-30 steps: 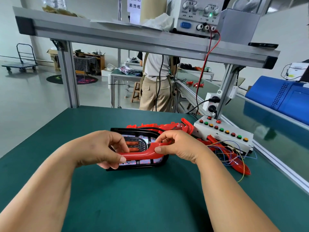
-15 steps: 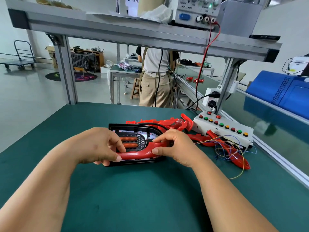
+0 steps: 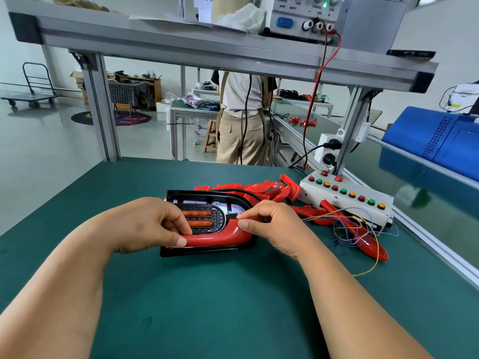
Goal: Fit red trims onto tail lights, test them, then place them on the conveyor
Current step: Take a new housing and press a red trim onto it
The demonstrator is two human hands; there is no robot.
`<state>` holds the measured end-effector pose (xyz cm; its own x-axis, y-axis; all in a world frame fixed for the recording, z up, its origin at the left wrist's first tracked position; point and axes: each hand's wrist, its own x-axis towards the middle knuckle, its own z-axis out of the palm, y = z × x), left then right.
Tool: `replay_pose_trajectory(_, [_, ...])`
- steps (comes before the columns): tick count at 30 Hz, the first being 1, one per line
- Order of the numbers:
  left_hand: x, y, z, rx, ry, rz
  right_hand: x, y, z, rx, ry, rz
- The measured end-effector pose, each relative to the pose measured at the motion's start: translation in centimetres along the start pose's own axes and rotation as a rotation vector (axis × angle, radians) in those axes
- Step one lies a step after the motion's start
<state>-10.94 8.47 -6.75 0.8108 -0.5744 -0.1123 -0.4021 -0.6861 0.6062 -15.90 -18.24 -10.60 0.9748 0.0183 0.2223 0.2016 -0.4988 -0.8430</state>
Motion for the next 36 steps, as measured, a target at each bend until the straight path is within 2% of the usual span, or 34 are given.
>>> replay_pose_trajectory(4, [0.1,0.1,0.0,0.007,0.005,0.005,0.0,0.3,0.2,0.061,0.030,0.034])
replay_pose_trajectory(15, [-0.1,0.3,0.1,0.061,0.072,-0.056,0.3,0.6,0.6,0.024,0.078,0.002])
replay_pose_trajectory(23, [0.0,0.4,0.2,0.109,0.109,-0.106,0.6,1.6,1.0,-0.032,0.181,0.102])
replay_pose_trajectory(27, [0.0,-0.3,0.2,-0.008,0.154,-0.198,0.4,1.9,0.8,-0.065,0.113,0.274])
replay_pose_trajectory(30, [-0.3,-1.0,0.3,-0.169,0.035,-0.327,0.5,1.9,0.8,-0.070,0.061,0.238])
replay_pose_trajectory(33, [-0.2,-1.1,0.8,-0.407,-0.106,-0.220,0.6,1.9,1.0,-0.049,0.063,0.253])
replay_pose_trajectory(36, [-0.2,-1.5,0.8,-0.576,-0.102,-0.126,0.8,1.6,1.3,0.264,0.082,0.208])
